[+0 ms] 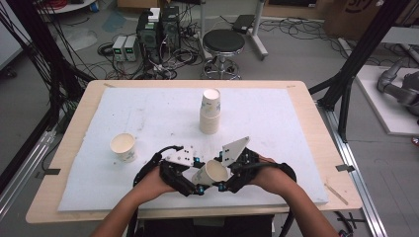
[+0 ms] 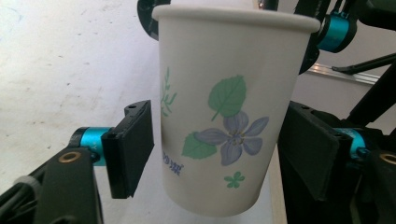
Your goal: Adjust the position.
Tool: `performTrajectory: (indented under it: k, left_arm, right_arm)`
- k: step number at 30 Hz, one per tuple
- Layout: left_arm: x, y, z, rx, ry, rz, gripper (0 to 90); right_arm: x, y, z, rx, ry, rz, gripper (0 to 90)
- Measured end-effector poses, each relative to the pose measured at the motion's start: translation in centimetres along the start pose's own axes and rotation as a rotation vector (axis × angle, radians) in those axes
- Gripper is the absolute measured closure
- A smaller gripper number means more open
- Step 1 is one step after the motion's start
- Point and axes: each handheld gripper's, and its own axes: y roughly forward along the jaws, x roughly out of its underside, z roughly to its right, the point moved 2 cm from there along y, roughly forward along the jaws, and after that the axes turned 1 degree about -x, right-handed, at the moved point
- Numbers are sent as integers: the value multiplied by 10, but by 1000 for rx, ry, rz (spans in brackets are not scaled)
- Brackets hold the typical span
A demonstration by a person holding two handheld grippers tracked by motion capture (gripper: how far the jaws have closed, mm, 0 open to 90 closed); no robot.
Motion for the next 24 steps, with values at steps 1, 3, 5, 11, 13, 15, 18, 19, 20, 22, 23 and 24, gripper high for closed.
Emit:
performTrajectory:
  k: [1,3,5,11,13,15,18,19,20,22,23,24]
  left_arm:
    - [0,1,0,4,6,-3,304]
    - [0,3,-1,6,11,-5,324]
    - [0,4,0,11,11,-11,328]
    - [2,6,0,26,9,6,328]
    - [3,7,0,27,4,22,319]
    - [4,6,-1,26,-4,39,317]
    - [6,6,-1,22,-21,58,312]
    - [8,5,-3,16,-30,70,311]
    - [10,5,-4,10,-41,82,309]
    - [14,3,-6,-4,-49,98,308]
    - [16,2,-7,-15,-57,109,308]
    - [18,1,-8,-23,-64,119,306]
  right_arm:
    - [0,0,0,3,0,-2,284]
    - [0,1,0,0,-3,-8,284]
    - [0,2,0,-3,-4,-12,284]
    - [0,2,-1,-9,-2,-13,263]
    - [1,2,-1,-14,16,1,245]
    - [2,1,1,-22,40,28,241]
    - [4,-4,3,-22,76,87,223]
    - [4,-6,4,-23,83,108,223]
    - [4,-8,4,-20,93,126,223]
    - [5,-13,5,-19,113,163,223]
    - [6,-15,6,-13,124,189,223]
    - [7,-18,7,-7,135,218,224]
